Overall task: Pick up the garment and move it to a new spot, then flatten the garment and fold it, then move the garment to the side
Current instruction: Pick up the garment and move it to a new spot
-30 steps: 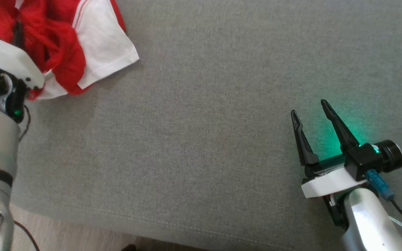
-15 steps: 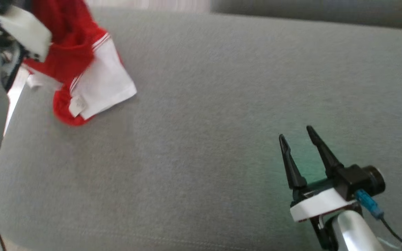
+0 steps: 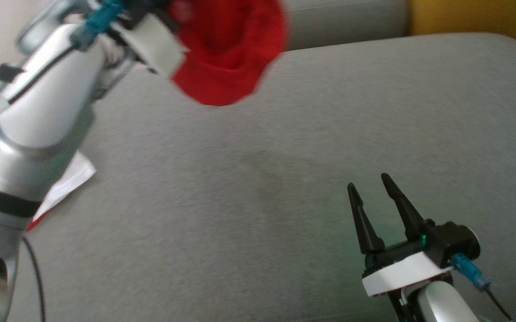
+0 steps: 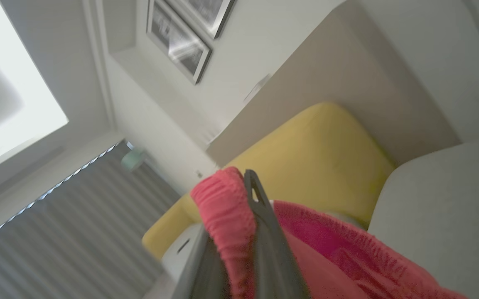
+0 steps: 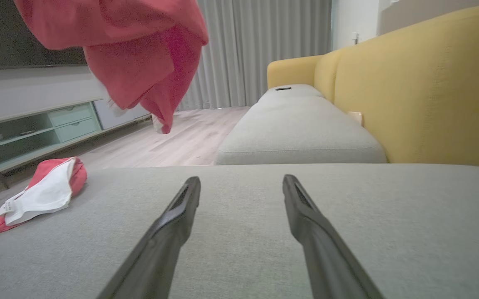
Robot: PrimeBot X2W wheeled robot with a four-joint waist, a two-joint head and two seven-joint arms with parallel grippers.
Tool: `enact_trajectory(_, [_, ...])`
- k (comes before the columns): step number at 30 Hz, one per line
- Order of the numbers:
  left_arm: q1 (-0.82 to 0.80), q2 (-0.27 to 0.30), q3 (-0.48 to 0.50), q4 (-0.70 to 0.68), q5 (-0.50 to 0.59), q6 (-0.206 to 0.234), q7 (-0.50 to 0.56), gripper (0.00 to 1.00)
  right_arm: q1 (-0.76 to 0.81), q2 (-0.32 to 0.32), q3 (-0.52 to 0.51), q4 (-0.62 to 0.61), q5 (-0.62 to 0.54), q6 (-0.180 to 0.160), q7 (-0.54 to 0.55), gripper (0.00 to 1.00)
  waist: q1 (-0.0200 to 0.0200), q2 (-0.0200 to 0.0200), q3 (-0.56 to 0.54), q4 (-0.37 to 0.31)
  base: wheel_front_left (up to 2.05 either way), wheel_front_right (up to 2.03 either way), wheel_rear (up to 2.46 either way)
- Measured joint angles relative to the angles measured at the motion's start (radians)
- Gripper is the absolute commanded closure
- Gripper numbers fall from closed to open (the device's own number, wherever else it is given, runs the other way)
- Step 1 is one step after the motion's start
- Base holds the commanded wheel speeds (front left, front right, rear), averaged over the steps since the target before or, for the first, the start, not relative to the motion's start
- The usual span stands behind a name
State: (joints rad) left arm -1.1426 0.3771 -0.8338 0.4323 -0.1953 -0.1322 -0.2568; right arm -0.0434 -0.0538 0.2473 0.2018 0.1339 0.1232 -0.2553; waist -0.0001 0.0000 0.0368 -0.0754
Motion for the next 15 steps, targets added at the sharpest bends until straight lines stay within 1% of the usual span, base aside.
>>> enact_trajectory(2, [-0.012,-0.007,-0.039,-0.071,-0.02,0.0,0.0,1.0,-0.004,0.0,-0.001,-0.007,0.006,0.0,0.0,0.0,0.0,0.0,0.004,-0.039,0.0,0.0,0.0])
enact_trajectory(4, [-0.014,-0.004,-0.094,-0.139,-0.008,0.0,-0.002,1.0,-0.01,0.0,0.001,-0.012,0.013,0.0,0.0,0.0,0.0,0.0,0.017,-0.072,0.0,0.0,0.0])
enact_trajectory(7, [0.021,0.0,-0.15,-0.173,0.009,0.0,-0.002,1.0,-0.022,0.0,0.011,-0.012,0.027,0.0,0.0,0.0,0.0,0.0,0.049,-0.109,0.0,0.0,0.0])
enact_trajectory(9, [0.083,0.008,-0.183,-0.165,0.015,0.0,-0.002,1.0,-0.043,0.0,0.019,-0.016,0.037,0.0,0.0,0.0,0.0,0.0,0.074,-0.127,0.0,0.0,0.0])
enact_trajectory(11, [0.177,0.014,-0.219,-0.133,0.02,0.0,-0.001,1.0,-0.069,0.0,0.03,-0.023,0.043,0.0,0.0,0.0,0.0,0.0,0.099,-0.143,0.0,0.0,0.0])
enact_trajectory(12, [0.177,0.014,-0.219,-0.133,0.02,0.0,-0.001,1.0,-0.069,0.0,0.03,-0.023,0.043,0.0,0.0,0.0,0.0,0.0,0.099,-0.143,0.0,0.0,0.0])
enact_trajectory(15, [0.329,0.011,-0.271,-0.063,0.035,0.001,-0.001,1.0,-0.09,0.0,0.033,-0.027,0.043,0.0,0.0,0.0,0.0,0.0,0.132,-0.161,0.0,0.0,0.0])
